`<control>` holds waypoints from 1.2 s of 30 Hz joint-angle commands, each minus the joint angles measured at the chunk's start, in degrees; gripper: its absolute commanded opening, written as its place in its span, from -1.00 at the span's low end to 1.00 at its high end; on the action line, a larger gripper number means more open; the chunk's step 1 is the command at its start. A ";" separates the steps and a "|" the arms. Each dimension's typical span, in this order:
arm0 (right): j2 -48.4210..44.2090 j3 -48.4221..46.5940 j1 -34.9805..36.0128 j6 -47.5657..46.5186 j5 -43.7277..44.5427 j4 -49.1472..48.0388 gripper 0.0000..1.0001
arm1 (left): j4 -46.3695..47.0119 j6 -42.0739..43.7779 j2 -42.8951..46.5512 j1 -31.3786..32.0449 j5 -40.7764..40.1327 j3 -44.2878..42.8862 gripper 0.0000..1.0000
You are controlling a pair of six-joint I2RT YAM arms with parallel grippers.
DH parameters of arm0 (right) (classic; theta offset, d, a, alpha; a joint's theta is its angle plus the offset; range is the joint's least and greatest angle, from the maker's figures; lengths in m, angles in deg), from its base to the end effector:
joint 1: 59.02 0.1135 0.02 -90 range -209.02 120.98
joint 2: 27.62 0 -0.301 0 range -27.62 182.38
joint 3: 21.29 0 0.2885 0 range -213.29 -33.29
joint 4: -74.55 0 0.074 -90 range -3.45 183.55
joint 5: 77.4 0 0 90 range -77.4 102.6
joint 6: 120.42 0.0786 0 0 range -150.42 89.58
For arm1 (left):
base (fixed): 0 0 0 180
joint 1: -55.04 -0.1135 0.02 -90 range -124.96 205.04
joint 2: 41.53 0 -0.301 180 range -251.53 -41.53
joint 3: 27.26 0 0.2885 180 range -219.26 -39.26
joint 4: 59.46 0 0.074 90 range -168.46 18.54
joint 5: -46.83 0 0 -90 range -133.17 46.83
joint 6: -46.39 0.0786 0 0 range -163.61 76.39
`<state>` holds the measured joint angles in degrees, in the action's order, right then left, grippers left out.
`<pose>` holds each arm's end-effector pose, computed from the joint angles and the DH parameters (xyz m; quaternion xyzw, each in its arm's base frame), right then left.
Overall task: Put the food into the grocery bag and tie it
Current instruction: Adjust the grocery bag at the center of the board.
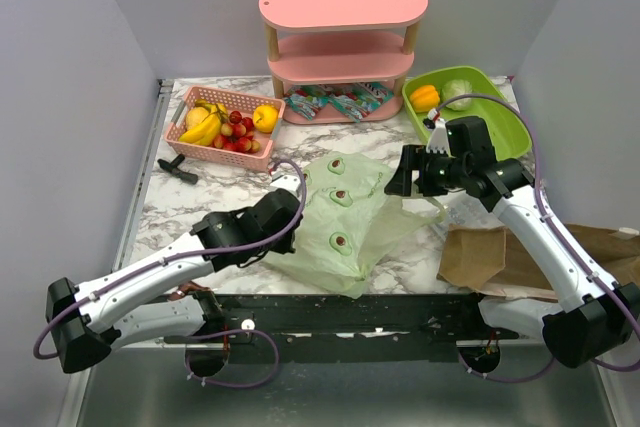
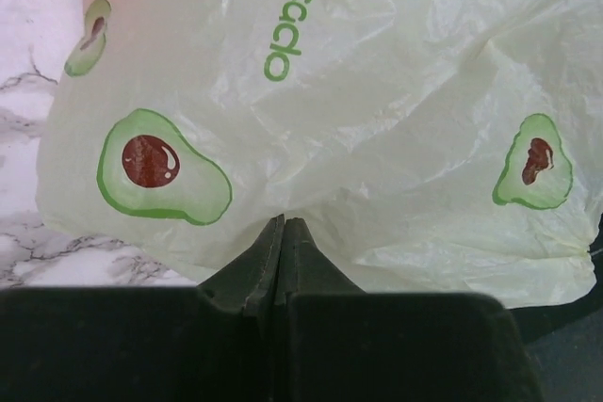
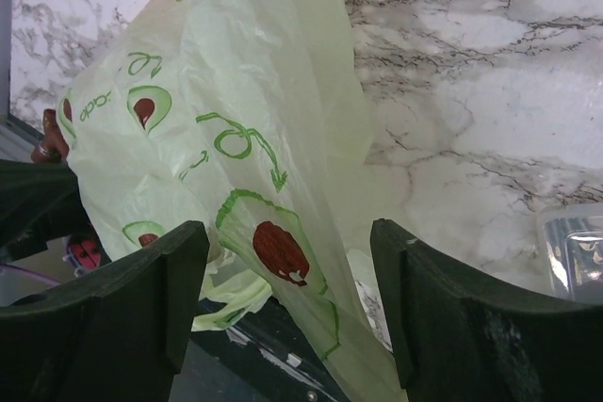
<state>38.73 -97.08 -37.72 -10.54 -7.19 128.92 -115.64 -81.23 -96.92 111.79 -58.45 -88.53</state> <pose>0.2592 0.1296 0.3320 -0.0771 0.9090 0.2814 0.2976 0.1444 -0.1824 0.2755 0.1104 0.9268 -0.1619 0.3205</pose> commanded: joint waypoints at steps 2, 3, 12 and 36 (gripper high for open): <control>-0.33 -0.78 0.20 -0.97 -0.49 2.99 0.48 | -1.90 1.92 -2.99 0.29 -5.19 -5.87 -1.00; -0.41 -0.89 0.17 -1.04 -0.29 3.28 0.46 | -4.04 1.01 -2.94 0.29 -5.84 -6.96 -1.00; -0.24 -0.33 0.24 -0.32 -0.99 2.90 0.45 | -21.97 -16.19 2.02 -3.19 -14.93 -6.33 0.97; -0.57 -0.02 0.23 -1.50 0.01 4.35 0.54 | 13.20 -8.91 2.91 -33.95 14.89 16.31 0.24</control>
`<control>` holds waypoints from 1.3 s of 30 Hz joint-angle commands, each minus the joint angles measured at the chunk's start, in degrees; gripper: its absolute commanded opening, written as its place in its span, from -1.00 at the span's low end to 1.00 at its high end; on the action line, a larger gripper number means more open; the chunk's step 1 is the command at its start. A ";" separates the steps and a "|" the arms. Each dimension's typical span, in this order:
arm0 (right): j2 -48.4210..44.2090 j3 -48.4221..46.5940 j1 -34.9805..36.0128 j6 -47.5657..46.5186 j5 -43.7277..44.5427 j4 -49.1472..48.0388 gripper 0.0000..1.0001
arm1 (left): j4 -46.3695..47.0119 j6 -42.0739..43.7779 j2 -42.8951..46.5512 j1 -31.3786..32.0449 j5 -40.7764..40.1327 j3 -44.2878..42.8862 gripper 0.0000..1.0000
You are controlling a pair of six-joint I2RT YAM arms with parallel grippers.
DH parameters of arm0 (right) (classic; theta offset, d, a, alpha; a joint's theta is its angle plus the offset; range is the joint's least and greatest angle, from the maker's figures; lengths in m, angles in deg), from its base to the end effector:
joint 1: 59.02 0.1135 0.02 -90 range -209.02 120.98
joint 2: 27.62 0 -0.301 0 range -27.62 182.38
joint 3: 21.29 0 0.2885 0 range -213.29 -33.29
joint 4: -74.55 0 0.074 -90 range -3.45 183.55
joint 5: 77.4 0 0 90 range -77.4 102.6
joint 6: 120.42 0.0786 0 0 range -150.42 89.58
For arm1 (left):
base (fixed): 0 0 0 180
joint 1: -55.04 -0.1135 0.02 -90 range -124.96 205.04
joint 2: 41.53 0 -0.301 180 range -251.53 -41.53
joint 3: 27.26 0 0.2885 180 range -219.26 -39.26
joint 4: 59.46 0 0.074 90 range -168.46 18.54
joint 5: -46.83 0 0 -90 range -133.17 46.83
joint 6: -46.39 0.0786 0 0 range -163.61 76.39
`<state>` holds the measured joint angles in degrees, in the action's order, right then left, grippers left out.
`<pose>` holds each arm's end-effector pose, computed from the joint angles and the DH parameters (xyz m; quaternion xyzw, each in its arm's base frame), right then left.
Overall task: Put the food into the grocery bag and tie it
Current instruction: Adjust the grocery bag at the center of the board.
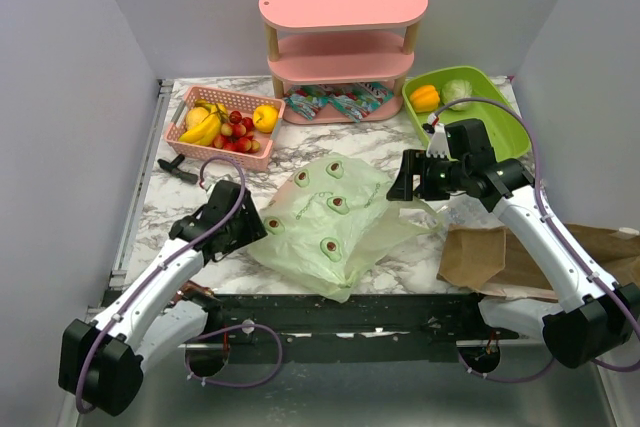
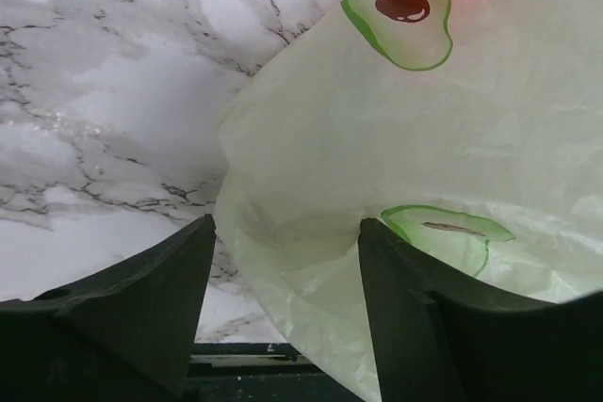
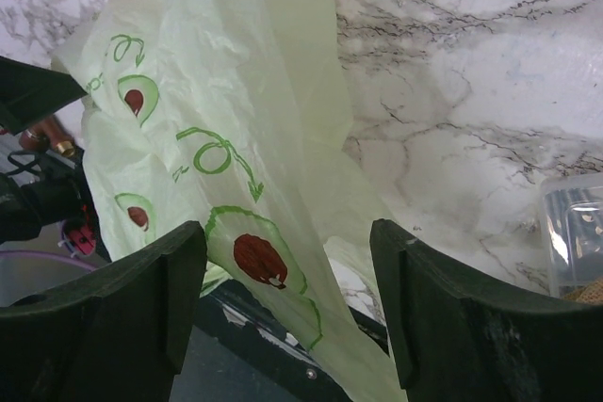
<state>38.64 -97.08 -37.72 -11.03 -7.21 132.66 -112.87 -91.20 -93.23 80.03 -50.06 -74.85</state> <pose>0.2523 0.1270 0.3259 -0.0762 0.9203 0.2720 0.2707 0.1878 -0.0771 0.2008 -0.2043 0.9365 -0.1187 0.2592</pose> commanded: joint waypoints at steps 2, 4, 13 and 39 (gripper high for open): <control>-0.41 -0.02 0.15 -1.28 0.28 0.82 0.54 | 13.23 1.18 -1.63 -2.62 6.81 3.55 0.07; -0.19 0.07 0.23 -1.51 0.36 1.01 0.54 | 15.64 1.54 -2.48 -2.97 6.89 3.81 -0.30; -0.36 1.63 0.22 -1.58 -0.46 0.83 0.38 | 16.75 5.98 -10.80 -2.94 8.27 -7.14 -1.00; -5.46 6.84 0.31 12.96 -2.86 1.26 0.25 | 0.43 23.06 -53.72 0.95 21.82 -74.12 0.94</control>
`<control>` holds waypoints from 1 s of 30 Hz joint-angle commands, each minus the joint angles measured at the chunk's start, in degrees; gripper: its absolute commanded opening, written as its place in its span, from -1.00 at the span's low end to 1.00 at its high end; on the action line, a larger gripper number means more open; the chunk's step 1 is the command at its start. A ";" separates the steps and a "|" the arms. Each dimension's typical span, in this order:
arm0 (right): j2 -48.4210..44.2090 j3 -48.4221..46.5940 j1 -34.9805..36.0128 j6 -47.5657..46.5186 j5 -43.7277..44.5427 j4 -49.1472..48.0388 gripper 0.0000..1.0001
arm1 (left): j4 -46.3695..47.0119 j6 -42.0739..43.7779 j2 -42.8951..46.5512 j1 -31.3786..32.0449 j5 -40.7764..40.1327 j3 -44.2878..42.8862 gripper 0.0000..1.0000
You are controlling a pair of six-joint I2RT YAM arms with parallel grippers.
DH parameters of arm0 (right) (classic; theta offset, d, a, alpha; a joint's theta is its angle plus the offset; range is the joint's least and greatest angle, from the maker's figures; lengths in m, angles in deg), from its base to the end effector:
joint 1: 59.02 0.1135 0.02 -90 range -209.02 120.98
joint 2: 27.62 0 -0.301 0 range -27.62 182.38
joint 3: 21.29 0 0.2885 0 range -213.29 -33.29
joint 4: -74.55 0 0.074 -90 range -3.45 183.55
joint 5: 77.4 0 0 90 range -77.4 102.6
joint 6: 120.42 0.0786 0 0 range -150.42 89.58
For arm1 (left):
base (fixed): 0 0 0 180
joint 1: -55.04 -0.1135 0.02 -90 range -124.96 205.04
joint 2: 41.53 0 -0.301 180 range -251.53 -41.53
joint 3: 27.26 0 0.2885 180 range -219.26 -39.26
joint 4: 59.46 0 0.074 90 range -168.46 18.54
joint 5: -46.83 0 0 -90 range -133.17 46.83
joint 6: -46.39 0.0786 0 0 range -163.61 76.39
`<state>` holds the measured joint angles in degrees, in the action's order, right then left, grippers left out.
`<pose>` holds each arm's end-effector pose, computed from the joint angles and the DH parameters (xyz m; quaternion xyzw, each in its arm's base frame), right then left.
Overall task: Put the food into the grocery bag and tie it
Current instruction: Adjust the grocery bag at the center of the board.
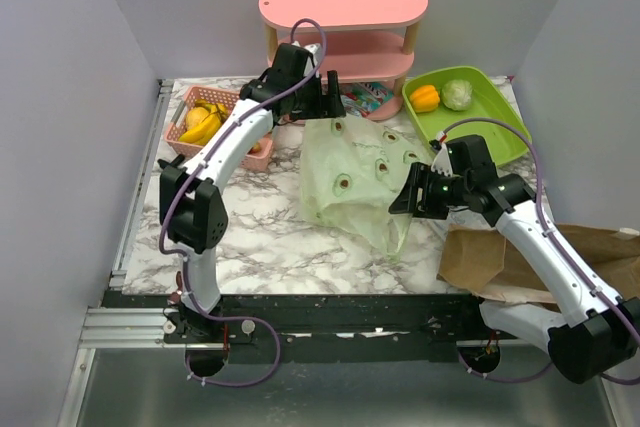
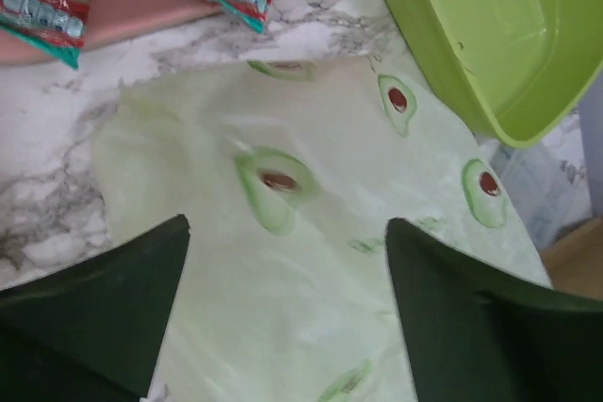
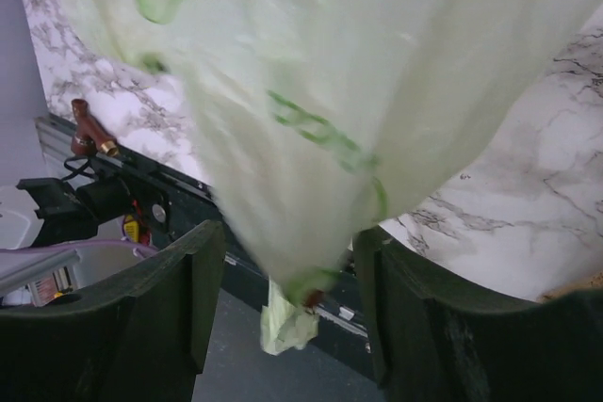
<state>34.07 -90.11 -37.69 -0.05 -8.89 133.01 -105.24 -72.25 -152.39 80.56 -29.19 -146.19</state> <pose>0.2275 0.1197 0.2994 0.0115 0.9290 0.3001 0.2160 0.4717 -0.2462 0.3434 0.0293 0.8921 -0.2964 0.3397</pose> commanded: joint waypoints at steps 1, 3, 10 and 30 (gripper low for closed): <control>-0.83 0.02 0.30 2.05 -1.38 0.63 0.25 | -7.86 4.93 7.42 0.66 0.37 -2.12 0.97; -0.59 0.36 0.27 2.31 -1.50 -0.06 0.25 | -10.98 6.05 10.51 1.13 -1.74 -1.75 0.97; 1.32 0.47 0.38 2.32 -1.78 -0.99 0.24 | -5.29 8.61 33.40 5.40 -4.02 24.80 0.92; 0.59 -0.32 0.56 2.26 -2.06 -0.62 0.25 | 20.97 -8.81 43.91 12.72 -16.56 60.42 0.61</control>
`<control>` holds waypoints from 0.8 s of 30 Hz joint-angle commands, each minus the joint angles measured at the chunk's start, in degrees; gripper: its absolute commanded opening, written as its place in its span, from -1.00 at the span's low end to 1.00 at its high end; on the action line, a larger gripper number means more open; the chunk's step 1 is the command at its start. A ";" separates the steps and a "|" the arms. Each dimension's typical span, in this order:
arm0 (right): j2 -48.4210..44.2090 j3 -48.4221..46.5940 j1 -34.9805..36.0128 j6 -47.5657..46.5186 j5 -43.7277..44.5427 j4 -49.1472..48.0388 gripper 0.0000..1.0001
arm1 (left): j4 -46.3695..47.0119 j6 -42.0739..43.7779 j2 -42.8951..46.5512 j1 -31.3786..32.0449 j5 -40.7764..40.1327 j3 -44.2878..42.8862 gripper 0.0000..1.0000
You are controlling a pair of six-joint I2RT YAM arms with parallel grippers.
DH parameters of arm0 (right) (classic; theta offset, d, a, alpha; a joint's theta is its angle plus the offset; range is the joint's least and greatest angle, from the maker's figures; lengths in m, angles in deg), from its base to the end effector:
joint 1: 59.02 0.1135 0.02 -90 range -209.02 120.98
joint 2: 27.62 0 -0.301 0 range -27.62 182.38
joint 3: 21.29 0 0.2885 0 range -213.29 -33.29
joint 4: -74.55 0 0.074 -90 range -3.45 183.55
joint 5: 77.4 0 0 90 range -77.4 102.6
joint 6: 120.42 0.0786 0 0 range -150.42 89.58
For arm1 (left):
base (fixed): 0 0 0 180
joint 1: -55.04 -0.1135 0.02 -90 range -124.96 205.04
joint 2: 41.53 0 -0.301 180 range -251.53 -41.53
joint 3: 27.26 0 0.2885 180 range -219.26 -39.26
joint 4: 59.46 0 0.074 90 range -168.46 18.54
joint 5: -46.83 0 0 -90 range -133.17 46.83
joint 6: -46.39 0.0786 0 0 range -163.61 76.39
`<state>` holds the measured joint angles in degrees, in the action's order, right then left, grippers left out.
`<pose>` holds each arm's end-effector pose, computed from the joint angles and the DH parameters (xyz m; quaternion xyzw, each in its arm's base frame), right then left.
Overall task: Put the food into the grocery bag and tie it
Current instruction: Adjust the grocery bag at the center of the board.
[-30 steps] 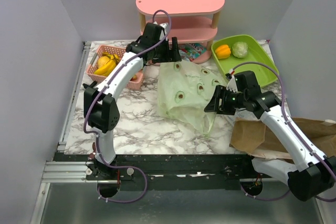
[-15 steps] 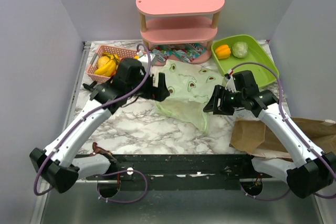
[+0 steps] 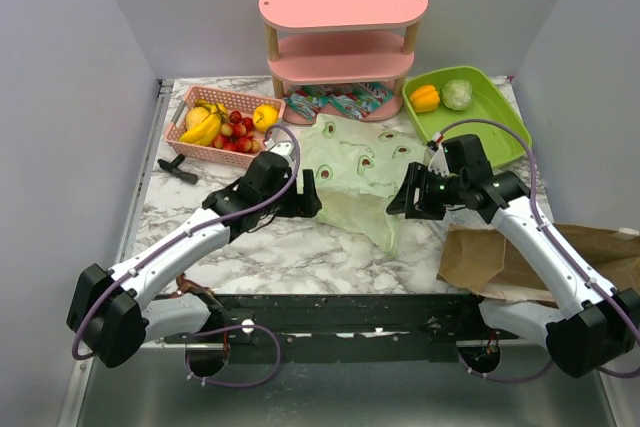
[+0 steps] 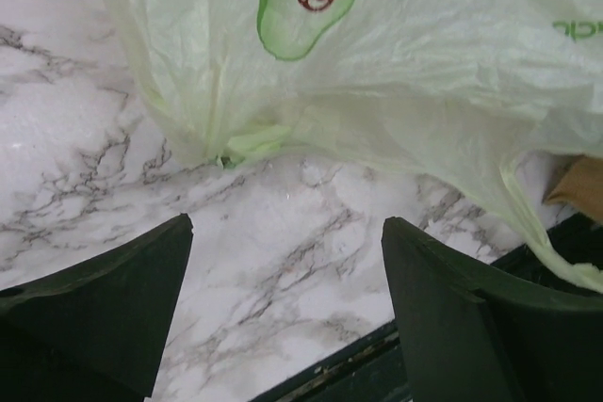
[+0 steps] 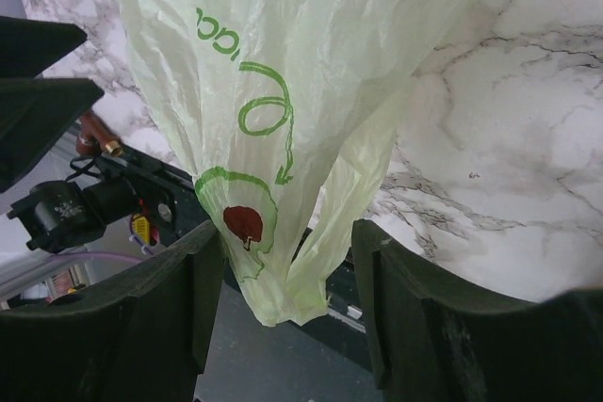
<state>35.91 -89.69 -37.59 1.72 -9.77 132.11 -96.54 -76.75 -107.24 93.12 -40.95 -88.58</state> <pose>0.2331 0.1236 0.2908 0.0250 0.9312 0.3055 0.1973 0.2328 -0.1863 0.2648 0.0472 0.9103 -0.2536 0.3238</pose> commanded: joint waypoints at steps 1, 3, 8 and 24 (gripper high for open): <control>-1.38 -0.65 0.40 0.48 -1.34 0.39 0.25 | 13.49 -4.96 -2.20 0.15 -5.80 2.99 0.55; -1.52 -0.55 0.38 0.49 -1.53 0.48 0.25 | 14.22 -5.65 -4.67 0.20 -7.60 2.56 0.42; -2.06 -0.94 0.38 -0.03 -1.45 1.35 0.26 | 15.40 -4.99 -10.03 0.05 -9.13 1.51 0.31; -1.51 -1.17 0.36 -2.23 -0.69 2.50 0.27 | -2.04 13.78 -10.91 0.06 -10.75 -12.88 -0.74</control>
<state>34.56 -89.74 -37.59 0.84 -9.92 133.14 -88.83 -73.54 -120.57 93.15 -48.84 -94.11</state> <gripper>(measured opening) 0.635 0.136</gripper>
